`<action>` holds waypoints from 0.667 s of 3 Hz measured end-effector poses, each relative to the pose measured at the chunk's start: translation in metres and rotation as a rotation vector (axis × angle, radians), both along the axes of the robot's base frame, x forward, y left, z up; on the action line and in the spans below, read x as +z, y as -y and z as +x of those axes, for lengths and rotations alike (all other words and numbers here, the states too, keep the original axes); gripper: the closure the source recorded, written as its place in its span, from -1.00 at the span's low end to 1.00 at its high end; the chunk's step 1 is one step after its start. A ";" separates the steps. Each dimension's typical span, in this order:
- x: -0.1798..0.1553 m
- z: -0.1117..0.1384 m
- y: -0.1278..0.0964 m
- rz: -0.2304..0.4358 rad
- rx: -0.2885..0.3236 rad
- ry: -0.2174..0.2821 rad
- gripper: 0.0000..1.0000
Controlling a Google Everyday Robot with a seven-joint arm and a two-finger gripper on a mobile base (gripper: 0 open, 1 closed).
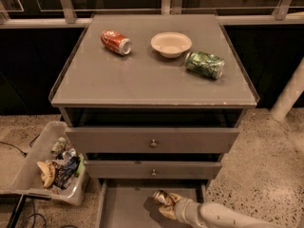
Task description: Place orange can into bottom drawer
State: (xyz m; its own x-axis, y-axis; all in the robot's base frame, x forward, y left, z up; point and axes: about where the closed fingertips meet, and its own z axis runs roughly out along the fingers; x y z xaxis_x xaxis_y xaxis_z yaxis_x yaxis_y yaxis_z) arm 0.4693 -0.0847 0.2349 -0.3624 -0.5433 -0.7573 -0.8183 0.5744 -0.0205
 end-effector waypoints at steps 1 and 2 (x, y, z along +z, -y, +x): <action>-0.012 0.009 0.021 0.101 -0.026 -0.029 1.00; -0.017 0.001 0.016 0.107 0.062 -0.060 1.00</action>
Offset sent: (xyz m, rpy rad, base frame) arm -0.0125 0.0012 -0.0182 0.0945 0.1031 0.2215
